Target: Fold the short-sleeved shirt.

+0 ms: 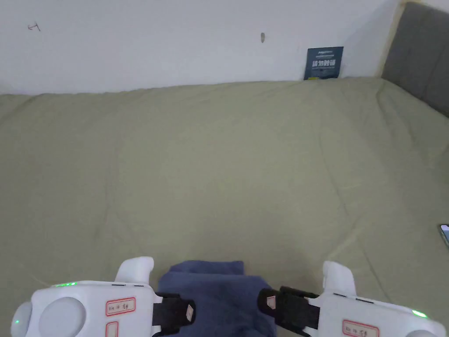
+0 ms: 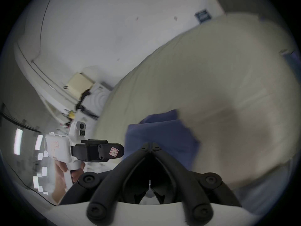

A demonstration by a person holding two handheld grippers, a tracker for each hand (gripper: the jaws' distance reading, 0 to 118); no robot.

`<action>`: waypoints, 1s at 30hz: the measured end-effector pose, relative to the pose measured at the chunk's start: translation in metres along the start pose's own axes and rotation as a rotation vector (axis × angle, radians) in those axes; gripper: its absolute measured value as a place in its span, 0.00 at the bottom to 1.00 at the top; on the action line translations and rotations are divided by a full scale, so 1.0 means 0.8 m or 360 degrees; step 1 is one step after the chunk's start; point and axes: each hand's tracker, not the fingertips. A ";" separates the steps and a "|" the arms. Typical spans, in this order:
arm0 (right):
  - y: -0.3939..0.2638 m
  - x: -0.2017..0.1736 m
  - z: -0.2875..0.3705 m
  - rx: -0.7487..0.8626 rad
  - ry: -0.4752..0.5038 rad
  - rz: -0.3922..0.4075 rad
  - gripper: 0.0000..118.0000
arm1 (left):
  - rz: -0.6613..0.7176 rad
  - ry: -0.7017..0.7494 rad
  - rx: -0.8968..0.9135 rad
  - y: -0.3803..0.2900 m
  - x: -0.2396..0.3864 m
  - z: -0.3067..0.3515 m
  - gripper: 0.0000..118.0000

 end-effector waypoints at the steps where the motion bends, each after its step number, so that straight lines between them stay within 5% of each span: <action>1: 0.005 0.007 -0.020 -0.0079 0.0082 -0.0071 0.00 | 0.0031 0.0010 0.0019 0.000 -0.010 0.008 0.00; 7: -0.026 0.083 -0.091 -0.0397 0.0262 -0.0309 0.00 | 0.0149 0.0045 0.0053 0.004 -0.065 0.014 0.00; 12: -0.052 0.133 -0.079 -0.0390 0.0439 -0.0527 0.00 | 0.0268 -0.0075 -0.0010 0.007 -0.099 0.002 0.06; 13: -0.052 0.135 -0.080 -0.0383 0.0444 -0.0518 0.00 | 0.0264 -0.0122 -0.0038 0.009 -0.104 -0.003 0.22; 14: -0.051 0.136 -0.082 -0.0386 0.0447 -0.0514 0.00 | 0.0257 -0.0173 -0.0059 0.009 -0.105 -0.007 0.62; 15: -0.050 0.133 -0.083 -0.0389 0.0452 -0.0507 0.00 | 0.0251 -0.0233 -0.0084 0.008 -0.108 -0.017 0.92; 16: -0.049 0.134 -0.084 -0.0393 0.0465 -0.0498 0.00 | 0.0261 -0.0321 -0.0113 0.006 -0.112 -0.026 1.00; 21: -0.046 0.138 -0.085 -0.0410 0.0507 -0.0515 0.01 | 0.0320 -0.0419 -0.0151 0.018 -0.124 -0.062 0.99; 25: -0.046 0.139 -0.086 -0.0417 0.0509 -0.0523 0.01 | 0.0364 -0.0527 -0.0256 0.010 -0.125 -0.108 0.85; 26: -0.045 0.139 -0.086 -0.0419 0.0504 -0.0520 0.01 | 0.0329 -0.0550 -0.0234 0.008 -0.125 -0.111 0.79; 27: -0.045 0.136 -0.085 -0.0420 0.0505 -0.0514 0.01 | 0.0337 -0.0579 -0.0207 0.009 -0.128 -0.110 0.57; 28: -0.044 0.135 -0.084 -0.0422 0.0501 -0.0512 0.01 | 0.0415 -0.0573 -0.0162 0.010 -0.132 -0.108 0.24; 30: -0.041 0.125 -0.079 -0.0404 0.0468 -0.0489 0.00 | 0.0377 -0.0453 -0.0176 0.005 -0.137 -0.108 0.20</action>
